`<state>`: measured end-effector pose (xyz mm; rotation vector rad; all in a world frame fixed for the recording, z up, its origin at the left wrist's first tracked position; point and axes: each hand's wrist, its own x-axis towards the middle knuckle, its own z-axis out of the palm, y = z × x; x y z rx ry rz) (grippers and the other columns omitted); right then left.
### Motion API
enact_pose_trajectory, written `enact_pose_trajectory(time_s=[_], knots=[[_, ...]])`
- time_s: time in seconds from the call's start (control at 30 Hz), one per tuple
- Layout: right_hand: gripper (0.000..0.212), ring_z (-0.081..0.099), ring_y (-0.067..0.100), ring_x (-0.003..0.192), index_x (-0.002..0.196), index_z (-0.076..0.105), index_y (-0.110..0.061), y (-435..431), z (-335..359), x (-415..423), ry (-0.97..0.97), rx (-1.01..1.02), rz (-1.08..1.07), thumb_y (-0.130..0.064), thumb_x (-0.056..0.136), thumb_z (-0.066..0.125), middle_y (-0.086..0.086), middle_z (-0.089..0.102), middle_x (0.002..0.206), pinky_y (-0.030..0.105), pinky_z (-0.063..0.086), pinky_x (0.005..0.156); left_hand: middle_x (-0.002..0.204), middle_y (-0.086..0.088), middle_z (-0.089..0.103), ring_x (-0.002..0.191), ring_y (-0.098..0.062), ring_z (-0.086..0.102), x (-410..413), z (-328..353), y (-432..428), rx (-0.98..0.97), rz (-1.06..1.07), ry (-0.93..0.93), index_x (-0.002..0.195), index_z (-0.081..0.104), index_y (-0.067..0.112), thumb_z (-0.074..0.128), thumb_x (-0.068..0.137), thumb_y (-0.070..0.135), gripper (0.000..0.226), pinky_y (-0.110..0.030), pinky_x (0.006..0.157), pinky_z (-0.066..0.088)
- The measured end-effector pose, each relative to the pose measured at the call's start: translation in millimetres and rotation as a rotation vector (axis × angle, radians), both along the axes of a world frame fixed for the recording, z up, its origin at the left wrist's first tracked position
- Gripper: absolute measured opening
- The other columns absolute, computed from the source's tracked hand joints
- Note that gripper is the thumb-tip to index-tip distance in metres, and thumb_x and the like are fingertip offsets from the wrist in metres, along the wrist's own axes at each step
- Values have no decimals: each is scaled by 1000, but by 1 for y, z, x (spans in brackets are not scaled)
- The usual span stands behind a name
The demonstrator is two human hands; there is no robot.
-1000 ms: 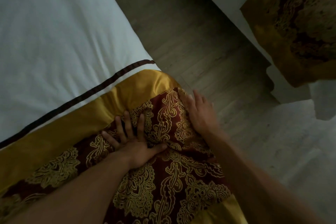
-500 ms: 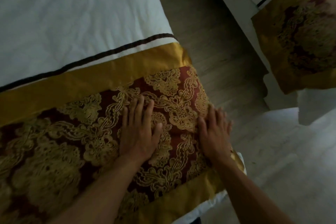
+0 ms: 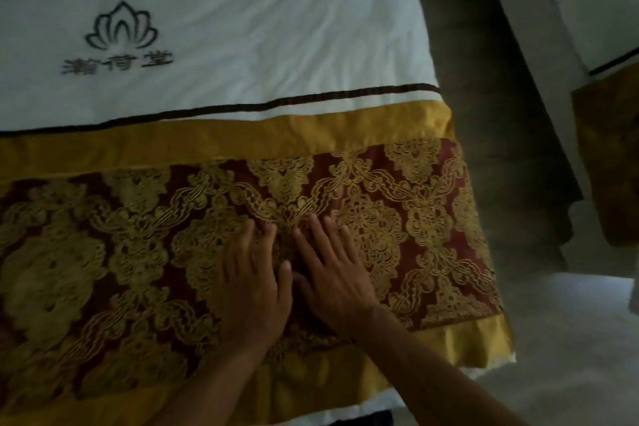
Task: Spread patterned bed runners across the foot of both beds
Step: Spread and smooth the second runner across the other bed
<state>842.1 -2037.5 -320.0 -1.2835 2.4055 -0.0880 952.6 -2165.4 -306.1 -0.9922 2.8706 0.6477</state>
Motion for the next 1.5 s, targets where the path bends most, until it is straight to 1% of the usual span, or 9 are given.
enact_pose_trajectory(time_s=[0.1,0.23,0.47,0.73,0.93,1.07,1.2,1.33,1.5], knots=[[66,-10,24,156,161,0,-36,29,-13,-24,83,53,2,-65,103,13,3,-12,169,53,-2,124,169,-13,-4,156,-32,-4,40,-22,-30,-46,-15,-223,161,6,36,19,102,61,66,-68,120,1],[70,-16,23,156,159,-7,-42,57,-15,-63,149,152,-147,-73,98,10,3,-17,169,55,-3,125,166,-7,-26,152,-27,-25,43,-37,-52,-38,-61,-303,155,-13,48,4,97,71,65,-69,116,-12],[78,-21,29,154,162,-5,-31,-3,-1,-85,170,33,-304,-72,98,14,9,-22,167,53,-10,124,169,-15,-6,156,-33,-7,67,-39,-35,-91,-68,-190,162,11,30,19,102,58,66,-72,118,3],[96,-14,38,154,156,-10,-50,-64,-15,-169,141,205,-202,-97,77,21,11,-19,168,65,-6,121,169,-13,-9,155,-32,-10,56,-54,-45,-108,-59,-178,161,9,34,15,102,60,65,-72,117,-1],[83,-20,32,154,161,-8,-30,-65,5,-61,107,-28,-76,-73,98,23,12,-23,166,56,-7,124,168,-14,-12,155,-35,-11,60,-33,-23,-50,-93,-162,162,7,28,22,103,58,68,-72,118,5],[75,-14,28,156,162,1,-32,-1,-1,12,40,-7,101,-68,101,26,9,-14,169,58,4,125,170,-12,-5,156,-33,-4,82,-26,6,-32,-175,-185,160,17,33,22,103,59,63,-71,117,14],[77,-10,26,157,161,-4,-38,117,-6,-9,150,203,-273,-75,95,15,3,-15,170,60,3,123,170,-9,-5,156,-30,-3,94,-32,5,-35,-171,-213,160,17,36,22,102,62,64,-68,119,8],[85,-8,27,156,154,-21,-46,192,5,-14,31,332,-647,-87,82,-2,0,-24,167,61,6,122,169,-11,-7,156,-29,-5,96,-27,5,-7,-133,-209,161,8,34,19,102,62,66,-65,121,3],[87,-23,28,153,159,-19,-31,137,16,-5,47,264,-500,-79,90,4,8,-30,165,55,-6,125,169,-14,-7,156,-32,-5,125,-19,15,6,-85,-283,162,3,30,16,102,62,69,-67,120,10]])
